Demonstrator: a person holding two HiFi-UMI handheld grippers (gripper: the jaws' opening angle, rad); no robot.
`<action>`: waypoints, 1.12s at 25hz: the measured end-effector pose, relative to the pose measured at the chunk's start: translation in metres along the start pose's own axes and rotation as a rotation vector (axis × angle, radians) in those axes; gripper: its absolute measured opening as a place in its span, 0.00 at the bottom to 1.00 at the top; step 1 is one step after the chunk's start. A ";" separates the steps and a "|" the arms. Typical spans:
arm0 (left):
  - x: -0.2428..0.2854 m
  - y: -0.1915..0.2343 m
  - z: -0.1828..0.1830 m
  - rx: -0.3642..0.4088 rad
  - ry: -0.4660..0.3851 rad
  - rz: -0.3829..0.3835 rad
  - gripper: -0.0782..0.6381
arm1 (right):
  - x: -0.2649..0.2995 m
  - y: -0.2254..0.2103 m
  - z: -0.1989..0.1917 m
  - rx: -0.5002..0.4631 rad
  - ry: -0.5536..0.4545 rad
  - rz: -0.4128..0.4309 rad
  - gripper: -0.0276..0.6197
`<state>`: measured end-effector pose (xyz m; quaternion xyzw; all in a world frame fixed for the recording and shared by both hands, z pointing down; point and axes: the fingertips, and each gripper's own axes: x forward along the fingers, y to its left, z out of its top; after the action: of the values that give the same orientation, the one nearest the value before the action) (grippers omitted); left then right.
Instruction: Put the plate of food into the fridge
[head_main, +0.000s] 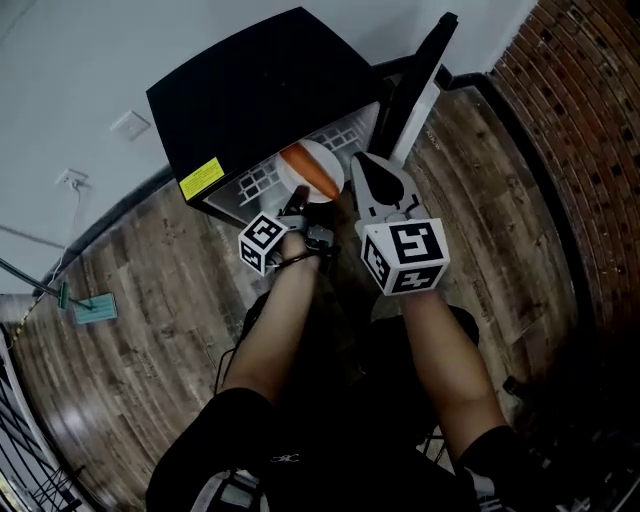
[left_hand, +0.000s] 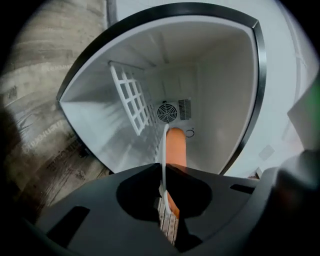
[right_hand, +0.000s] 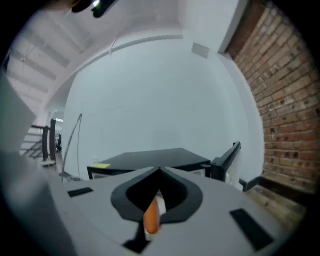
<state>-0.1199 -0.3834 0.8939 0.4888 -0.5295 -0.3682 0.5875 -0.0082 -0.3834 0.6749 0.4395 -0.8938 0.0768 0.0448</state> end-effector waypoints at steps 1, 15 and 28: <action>0.000 0.003 0.006 -0.008 -0.023 0.008 0.15 | 0.001 0.001 -0.007 -0.041 0.018 -0.017 0.06; 0.038 0.016 0.073 -0.030 -0.247 0.016 0.15 | 0.019 0.011 0.002 0.055 0.032 0.009 0.06; 0.058 0.018 0.087 0.080 -0.289 0.099 0.16 | 0.023 0.008 0.008 0.028 0.035 0.055 0.06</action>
<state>-0.1968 -0.4496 0.9232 0.4268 -0.6463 -0.3841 0.5027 -0.0287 -0.3976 0.6693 0.4141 -0.9034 0.0981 0.0524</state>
